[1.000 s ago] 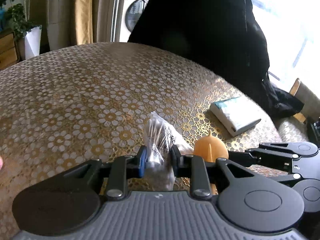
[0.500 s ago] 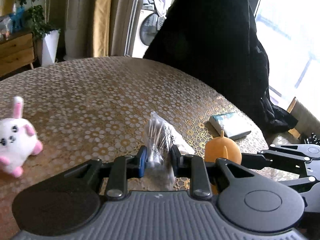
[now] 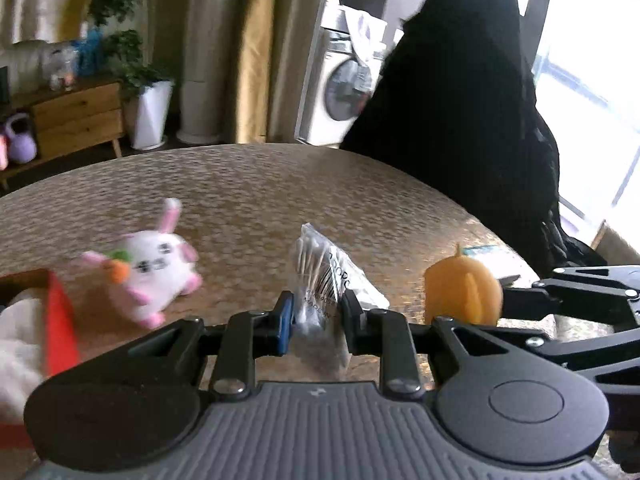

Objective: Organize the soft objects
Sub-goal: 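Carry the swab pack and yellow duck with both grippers over the red tin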

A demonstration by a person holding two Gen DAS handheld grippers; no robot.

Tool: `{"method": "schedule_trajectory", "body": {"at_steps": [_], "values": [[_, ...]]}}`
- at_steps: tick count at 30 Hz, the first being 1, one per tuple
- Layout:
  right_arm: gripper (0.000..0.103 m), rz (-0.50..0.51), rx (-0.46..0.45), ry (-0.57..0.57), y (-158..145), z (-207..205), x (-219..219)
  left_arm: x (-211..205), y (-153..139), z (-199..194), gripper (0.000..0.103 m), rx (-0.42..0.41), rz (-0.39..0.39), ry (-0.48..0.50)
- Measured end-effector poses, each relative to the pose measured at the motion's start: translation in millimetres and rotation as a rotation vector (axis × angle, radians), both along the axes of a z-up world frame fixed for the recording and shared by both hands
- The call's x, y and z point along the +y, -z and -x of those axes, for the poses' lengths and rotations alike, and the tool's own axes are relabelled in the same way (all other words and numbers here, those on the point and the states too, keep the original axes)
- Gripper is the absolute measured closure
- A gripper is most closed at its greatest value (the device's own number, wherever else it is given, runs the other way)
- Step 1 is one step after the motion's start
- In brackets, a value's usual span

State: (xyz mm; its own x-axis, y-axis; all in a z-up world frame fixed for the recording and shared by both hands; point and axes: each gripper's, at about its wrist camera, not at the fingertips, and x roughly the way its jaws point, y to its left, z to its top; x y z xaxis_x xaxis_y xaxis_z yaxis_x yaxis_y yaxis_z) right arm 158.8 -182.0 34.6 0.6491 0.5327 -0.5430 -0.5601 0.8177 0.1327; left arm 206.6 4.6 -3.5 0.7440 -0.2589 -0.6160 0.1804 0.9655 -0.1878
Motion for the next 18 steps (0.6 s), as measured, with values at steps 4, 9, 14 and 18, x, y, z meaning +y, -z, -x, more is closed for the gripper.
{"method": "schedule_trajectory", "body": {"at_steps": [4, 9, 14, 18], "values": [[0.07, 0.02, -0.018, -0.054, -12, 8, 25, 35, -9, 20, 0.078, -0.012, 0.015, -0.058], [0.07, 0.042, -0.039, -0.118, -21, 17, 62, 78, -20, 47, 0.078, -0.02, 0.059, -0.12], [0.07, 0.047, -0.052, -0.177, -27, 25, 97, 114, -25, 71, 0.078, -0.029, 0.057, -0.169], [0.07, 0.059, -0.063, -0.217, -29, 30, 126, 147, -24, 87, 0.078, -0.03, 0.049, -0.218]]}}
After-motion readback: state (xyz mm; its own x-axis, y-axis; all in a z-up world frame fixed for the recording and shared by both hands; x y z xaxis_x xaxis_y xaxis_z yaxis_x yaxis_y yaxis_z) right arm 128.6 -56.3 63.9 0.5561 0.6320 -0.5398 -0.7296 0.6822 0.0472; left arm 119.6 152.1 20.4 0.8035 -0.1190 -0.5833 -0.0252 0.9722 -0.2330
